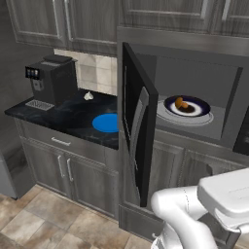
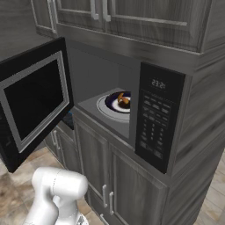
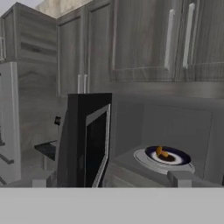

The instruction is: Pick the mushroom from the counter and place it in the microwave. Then turn on the microwave.

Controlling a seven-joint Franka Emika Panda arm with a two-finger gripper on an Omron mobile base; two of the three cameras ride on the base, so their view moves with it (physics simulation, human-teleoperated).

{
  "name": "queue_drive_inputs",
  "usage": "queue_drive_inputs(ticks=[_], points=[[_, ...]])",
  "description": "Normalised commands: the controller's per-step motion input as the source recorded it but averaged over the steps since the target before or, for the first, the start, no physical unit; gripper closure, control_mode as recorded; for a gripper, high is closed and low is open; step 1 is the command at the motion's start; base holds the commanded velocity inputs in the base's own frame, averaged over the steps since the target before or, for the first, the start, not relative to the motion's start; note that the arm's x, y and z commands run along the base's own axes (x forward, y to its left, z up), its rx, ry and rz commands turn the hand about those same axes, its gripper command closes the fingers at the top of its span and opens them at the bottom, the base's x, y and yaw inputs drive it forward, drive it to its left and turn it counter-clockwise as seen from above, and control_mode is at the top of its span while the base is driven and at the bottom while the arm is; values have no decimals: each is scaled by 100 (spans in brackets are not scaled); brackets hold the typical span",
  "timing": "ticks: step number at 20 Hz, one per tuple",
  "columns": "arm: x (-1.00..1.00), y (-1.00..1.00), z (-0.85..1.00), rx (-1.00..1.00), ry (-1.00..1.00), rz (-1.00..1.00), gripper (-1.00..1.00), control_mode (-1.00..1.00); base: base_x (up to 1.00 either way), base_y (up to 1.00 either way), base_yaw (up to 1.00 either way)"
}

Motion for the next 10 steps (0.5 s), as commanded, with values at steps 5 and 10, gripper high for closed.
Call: queue_drive_inputs(ticks=[5, 10], points=[[-1, 31, 0, 0, 0, 0, -100, -100, 0, 0, 0], [0, 30, 0, 0, 0, 0, -100, -100, 0, 0, 0]])
